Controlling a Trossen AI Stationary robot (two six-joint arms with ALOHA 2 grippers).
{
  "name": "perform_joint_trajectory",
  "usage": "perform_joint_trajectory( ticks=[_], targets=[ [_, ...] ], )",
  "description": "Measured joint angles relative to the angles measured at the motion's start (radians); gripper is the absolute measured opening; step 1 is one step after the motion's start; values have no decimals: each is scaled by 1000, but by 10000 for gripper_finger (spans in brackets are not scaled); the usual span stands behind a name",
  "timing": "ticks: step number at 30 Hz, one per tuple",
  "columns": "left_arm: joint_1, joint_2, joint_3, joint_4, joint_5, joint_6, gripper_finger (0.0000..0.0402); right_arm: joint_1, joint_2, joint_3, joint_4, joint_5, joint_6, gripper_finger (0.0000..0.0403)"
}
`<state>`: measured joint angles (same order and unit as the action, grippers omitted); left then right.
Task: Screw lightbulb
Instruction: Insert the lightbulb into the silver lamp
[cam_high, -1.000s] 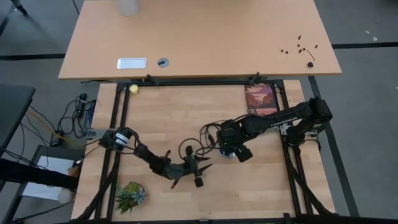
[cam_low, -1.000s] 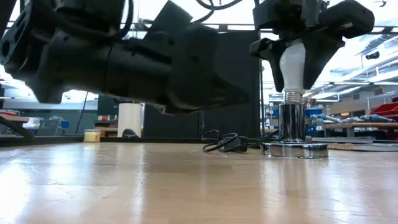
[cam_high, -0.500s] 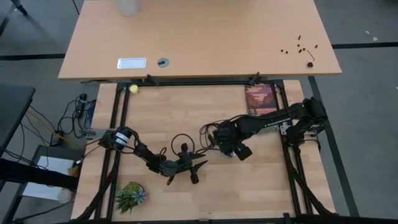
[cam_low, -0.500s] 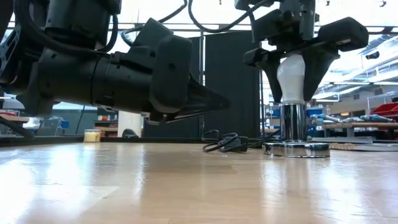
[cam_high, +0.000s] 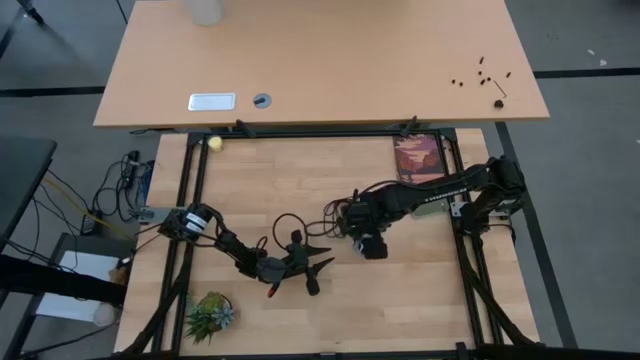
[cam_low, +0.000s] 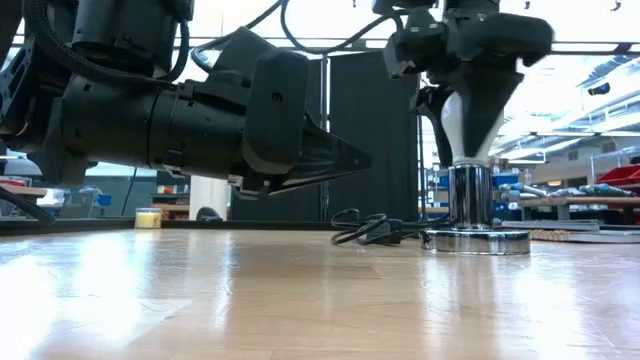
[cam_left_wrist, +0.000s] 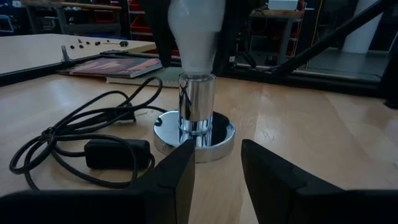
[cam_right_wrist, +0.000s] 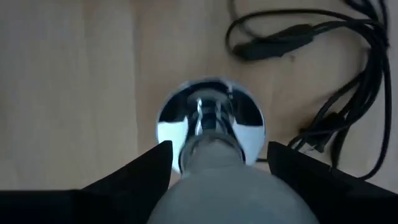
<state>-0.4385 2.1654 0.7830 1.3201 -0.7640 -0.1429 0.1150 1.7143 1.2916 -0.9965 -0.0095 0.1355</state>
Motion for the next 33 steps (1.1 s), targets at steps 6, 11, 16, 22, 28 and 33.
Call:
perform_joint_trajectory(
  ticks=[6, 11, 16, 22, 28, 33],
  targets=[
    [0, 1, 0, 15, 0, 1, 136, 0, 1, -1, 33, 10, 298, 261],
    [0, 1, 0, 13, 0, 39, 136, 6, 2, -1, 33, 17, 512, 258],
    [0, 1, 0, 12, 0, 4, 136, 13, 2, -1, 13, 43, 720, 266],
    [-2, 1, 0, 9, 6, 4, 136, 13, 2, -1, 14, 63, 813, 268],
    [-3, 1, 0, 4, 41, 1, 136, 13, -22, -5, 20, 60, 819, 275],
    [-3, 1, 0, 5, 41, 0, 136, 14, -53, -7, 24, 64, 816, 282]
  ],
)
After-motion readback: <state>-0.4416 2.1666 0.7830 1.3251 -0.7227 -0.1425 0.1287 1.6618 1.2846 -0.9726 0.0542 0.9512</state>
